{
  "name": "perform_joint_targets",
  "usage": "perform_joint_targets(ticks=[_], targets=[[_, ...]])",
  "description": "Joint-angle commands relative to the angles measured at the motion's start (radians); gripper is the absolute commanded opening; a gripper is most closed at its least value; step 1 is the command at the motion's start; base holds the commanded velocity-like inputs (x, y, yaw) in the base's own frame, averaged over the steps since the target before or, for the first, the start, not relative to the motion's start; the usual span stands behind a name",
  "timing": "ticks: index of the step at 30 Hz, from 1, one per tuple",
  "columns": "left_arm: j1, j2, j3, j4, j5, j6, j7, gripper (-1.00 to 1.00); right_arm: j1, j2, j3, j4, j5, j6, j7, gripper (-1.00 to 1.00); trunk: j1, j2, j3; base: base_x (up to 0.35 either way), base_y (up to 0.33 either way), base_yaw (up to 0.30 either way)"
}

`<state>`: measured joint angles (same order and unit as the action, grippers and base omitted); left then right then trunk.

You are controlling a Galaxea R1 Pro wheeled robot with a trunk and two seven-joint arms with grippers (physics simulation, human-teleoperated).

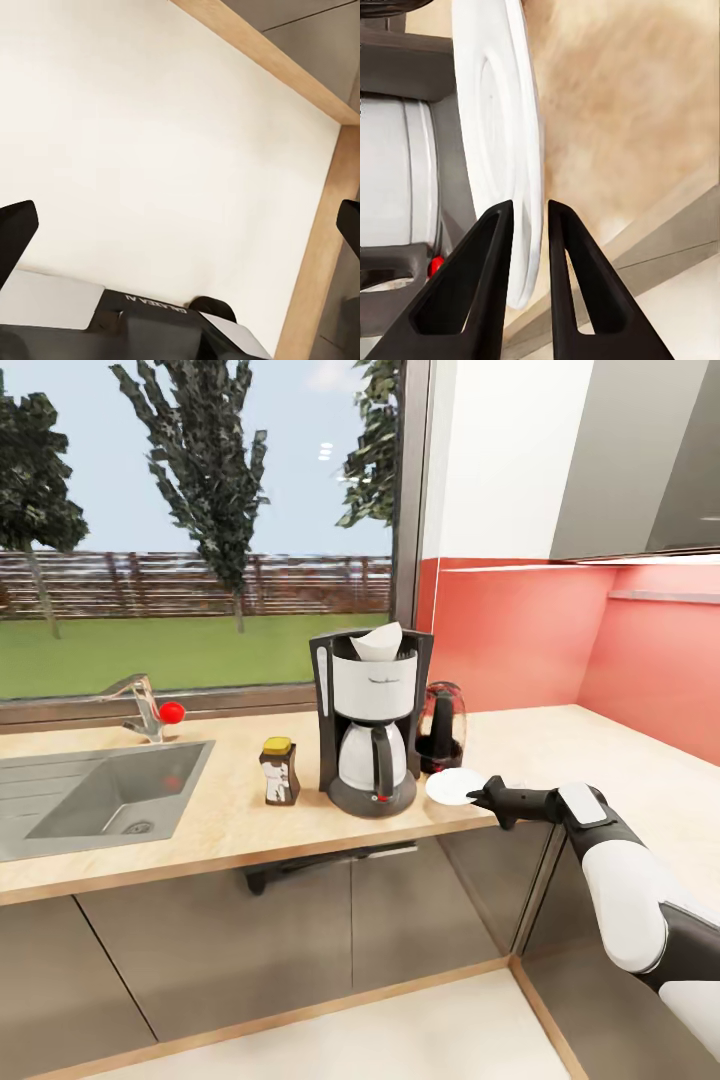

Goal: Set up a coffee station on the kitchen countertop: keep the coffee maker on the countertop, move the bottle of coffee from the kitchen shelf to the counter next to the coffee maker, place a paper coffee filter on top of the coffee maker, put the saucer next to the coffee maker with the coffee cup on the saucer, and place the electric kettle next to the coffee maker.

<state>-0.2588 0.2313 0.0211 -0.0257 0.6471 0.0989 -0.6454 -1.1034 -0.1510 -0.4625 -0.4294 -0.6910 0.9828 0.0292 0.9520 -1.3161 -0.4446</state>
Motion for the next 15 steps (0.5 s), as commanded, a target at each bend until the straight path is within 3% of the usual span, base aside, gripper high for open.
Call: perform_joint_targets(ticks=[1,15], targets=[[0.000,0.000,0.002,0.000,0.006,0.010,-0.003,1.00,-0.001,0.001,-0.007,0.000,0.004,0.005,0.005,-1.00,0.000,-0.001,-0.001,0.000,0.000,0.000],[0.000,0.000,0.002,0.000,0.006,0.010,-0.003,1.00,-0.001,0.001,-0.008,0.003,0.004,0.005,0.005,-1.00,0.027,-0.050,-0.023,0.000,0.000,0.000]])
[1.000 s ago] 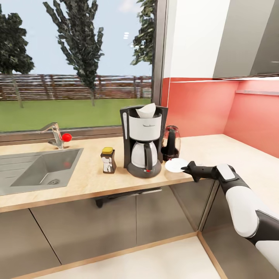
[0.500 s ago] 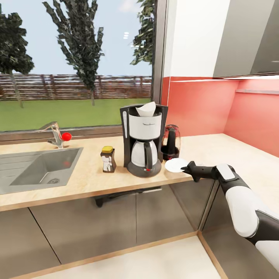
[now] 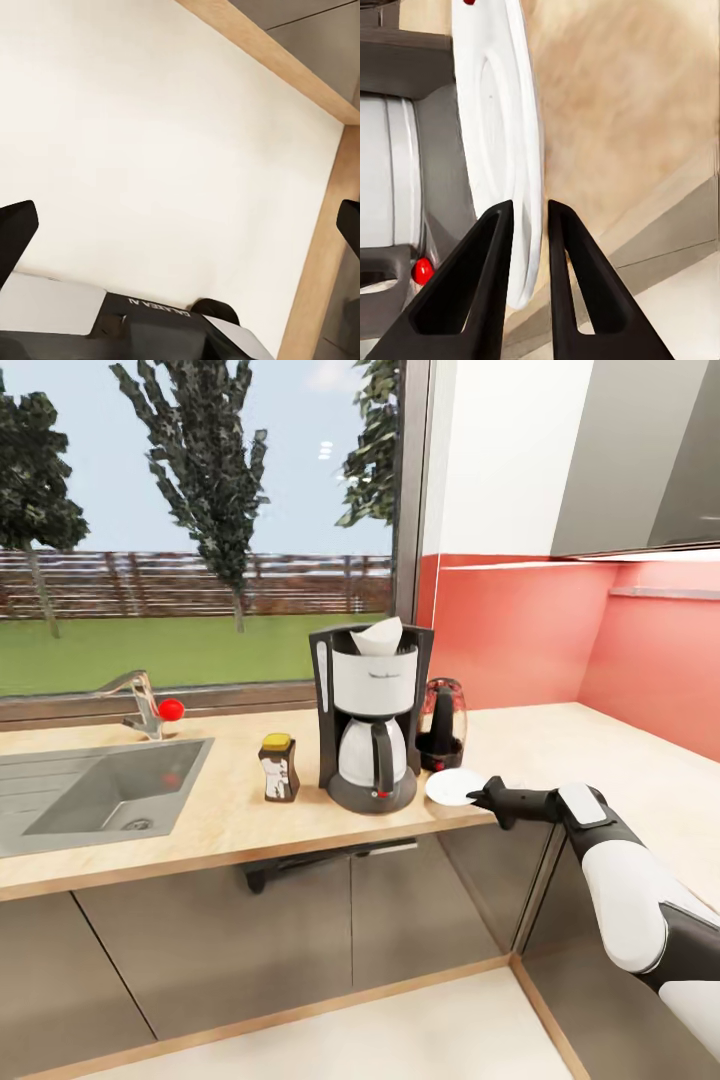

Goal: Set up a coffee station on the kitchen countertop: keep the coffee maker on the countertop, move the bottle of coffee from the kitchen shelf to the counter next to the coffee maker, place a paper coffee filter on top of the coffee maker, put the saucer next to the coffee maker with the coffee cup on the saucer, and place the electric kettle next to the coffee maker.

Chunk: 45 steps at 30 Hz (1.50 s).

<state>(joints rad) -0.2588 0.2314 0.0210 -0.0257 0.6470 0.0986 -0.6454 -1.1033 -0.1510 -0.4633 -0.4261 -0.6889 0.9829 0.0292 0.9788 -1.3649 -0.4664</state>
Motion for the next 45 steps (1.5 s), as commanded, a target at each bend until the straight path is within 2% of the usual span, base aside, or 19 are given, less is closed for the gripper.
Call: perform_joint_targets(ticks=[1,5,8,40,45], targets=[[0.000,0.000,0.002,0.000,0.006,0.010,-0.003,1.00,-0.001,0.001,-0.008,0.001,0.002,0.005,0.005,-1.00,0.004,-0.008,-0.004,0.000,0.000,0.000],[0.000,0.000,0.002,0.000,0.006,0.010,-0.003,1.00,-0.001,0.000,-0.008,0.009,0.002,0.005,0.005,-1.00,0.004,-0.008,-0.004,0.000,0.000,0.000],[0.000,0.000,0.002,0.000,0.006,0.011,-0.003,1.00,-0.001,-0.001,-0.008,0.010,0.002,0.005,0.005,-1.00,0.015,-0.029,-0.014,0.000,0.000,0.000],[0.000,0.000,0.002,0.000,0.006,0.011,-0.003,1.00,0.000,-0.001,-0.008,0.015,0.002,0.003,0.004,-1.00,0.015,-0.029,-0.014,0.020,-0.012,0.000],[0.000,0.000,0.002,0.000,0.006,0.011,-0.003,1.00,0.000,-0.001,-0.008,0.016,0.002,0.003,0.003,-1.00,0.035,-0.064,-0.029,0.000,0.000,0.000]])
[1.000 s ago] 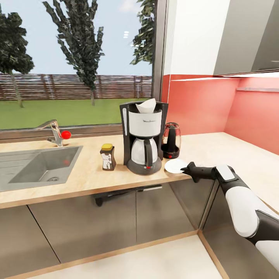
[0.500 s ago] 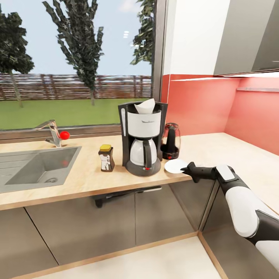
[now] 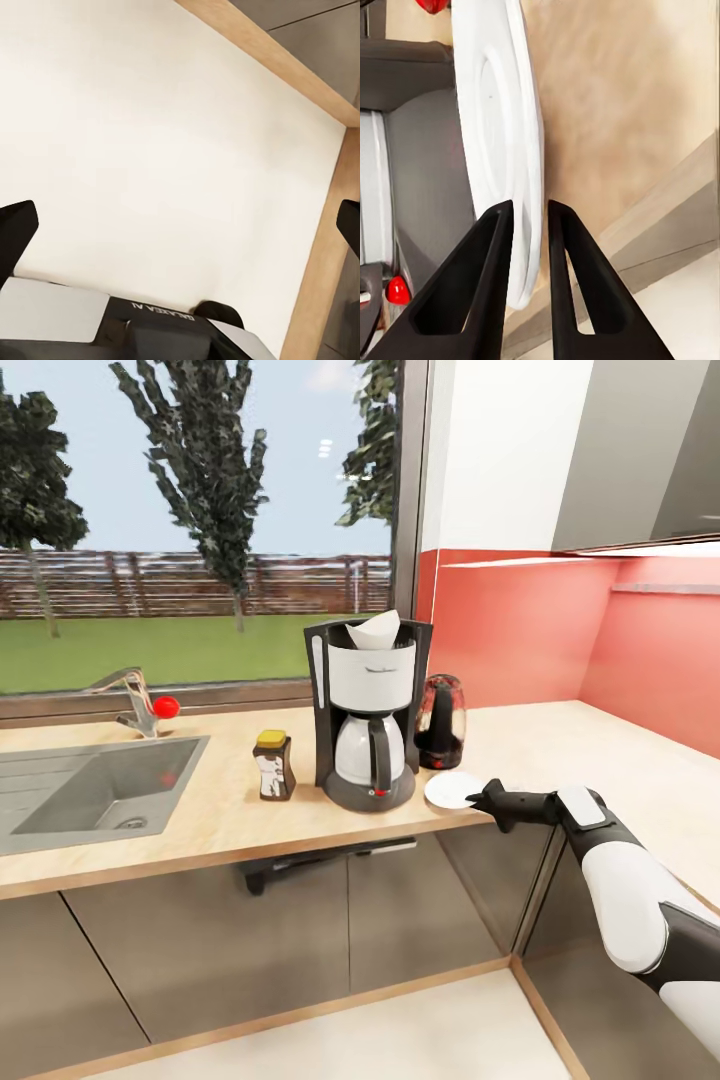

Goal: Set up a coffee station on the kitchen countertop: keep the coffee maker on the countertop, move the bottle of coffee from the kitchen shelf to the counter next to the coffee maker, place a paper coffee filter on top of the coffee maker, put the saucer next to the coffee maker with the coffee cup on the saucer, and place the electric kettle next to the coffee maker.

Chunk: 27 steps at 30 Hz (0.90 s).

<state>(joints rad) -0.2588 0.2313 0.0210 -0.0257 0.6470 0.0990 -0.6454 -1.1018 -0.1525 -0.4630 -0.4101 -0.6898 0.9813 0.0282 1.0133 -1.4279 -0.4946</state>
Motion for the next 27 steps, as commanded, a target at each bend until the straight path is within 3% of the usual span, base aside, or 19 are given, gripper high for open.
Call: perform_joint_targets(ticks=[1,8,27], targets=[[0.000,0.000,0.002,0.000,0.006,0.010,-0.003,1.00,-0.001,0.001,-0.008,0.000,0.003,0.005,0.004,-1.00,0.000,-0.001,-0.001,0.000,0.000,0.000],[0.000,0.000,0.002,0.000,0.006,0.010,-0.003,1.00,-0.001,0.001,-0.008,0.000,0.003,0.005,0.005,-1.00,0.015,-0.029,-0.014,0.000,0.000,0.000],[0.000,0.000,0.002,0.000,0.006,0.010,-0.003,1.00,-0.001,0.001,-0.008,-0.001,0.003,0.005,0.005,-1.00,0.015,-0.029,-0.014,0.039,0.000,0.000]])
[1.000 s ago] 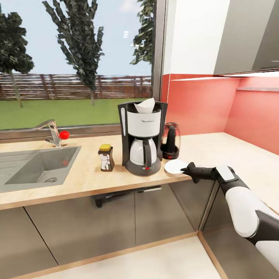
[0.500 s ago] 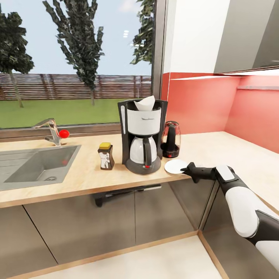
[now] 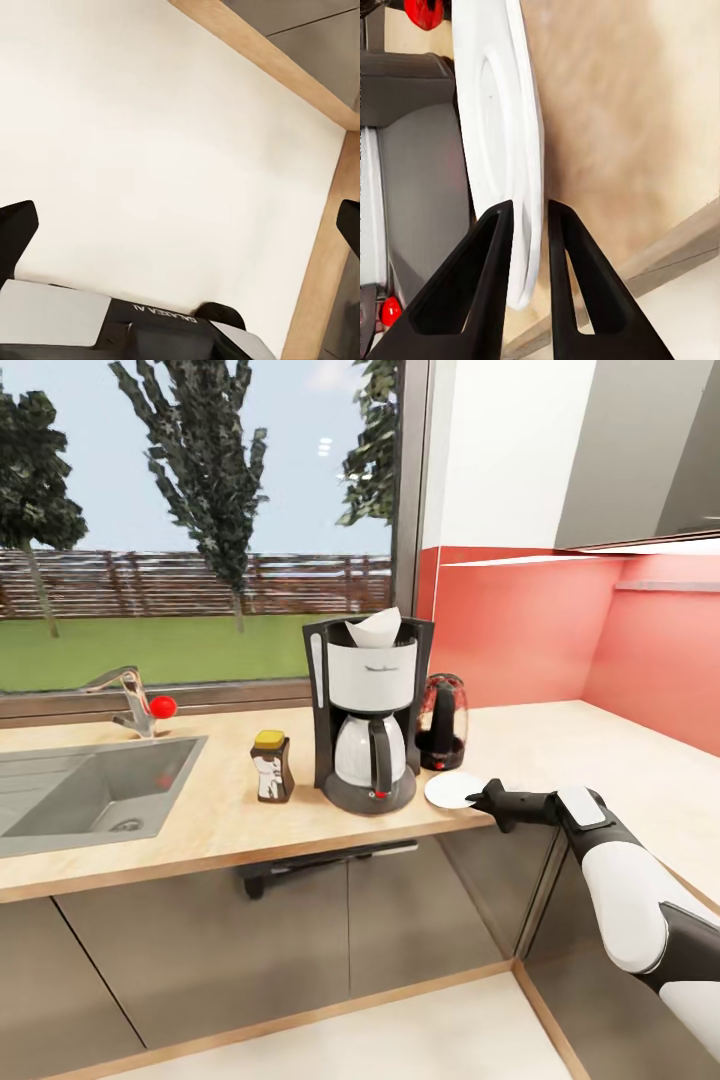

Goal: Set up a coffee station on the kitchen countertop: keep the coffee maker on the countertop, move the bottle of coffee from the kitchen shelf to the counter next to the coffee maker, place a paper coffee filter on top of the coffee maker, put the saucer next to the coffee maker with the coffee cup on the saucer, and place the electric kettle next to the coffee maker.

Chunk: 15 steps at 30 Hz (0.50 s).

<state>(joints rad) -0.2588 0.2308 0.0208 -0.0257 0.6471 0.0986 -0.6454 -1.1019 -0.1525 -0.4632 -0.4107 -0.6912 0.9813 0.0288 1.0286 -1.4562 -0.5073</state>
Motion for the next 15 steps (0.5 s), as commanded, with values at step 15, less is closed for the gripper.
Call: perform_joint_targets(ticks=[15], targets=[[0.000,0.000,0.002,0.000,0.006,0.010,-0.003,1.00,-0.001,0.001,-0.008,0.000,0.005,0.005,0.004,-1.00,0.015,-0.029,-0.014,0.011,0.000,0.000]])
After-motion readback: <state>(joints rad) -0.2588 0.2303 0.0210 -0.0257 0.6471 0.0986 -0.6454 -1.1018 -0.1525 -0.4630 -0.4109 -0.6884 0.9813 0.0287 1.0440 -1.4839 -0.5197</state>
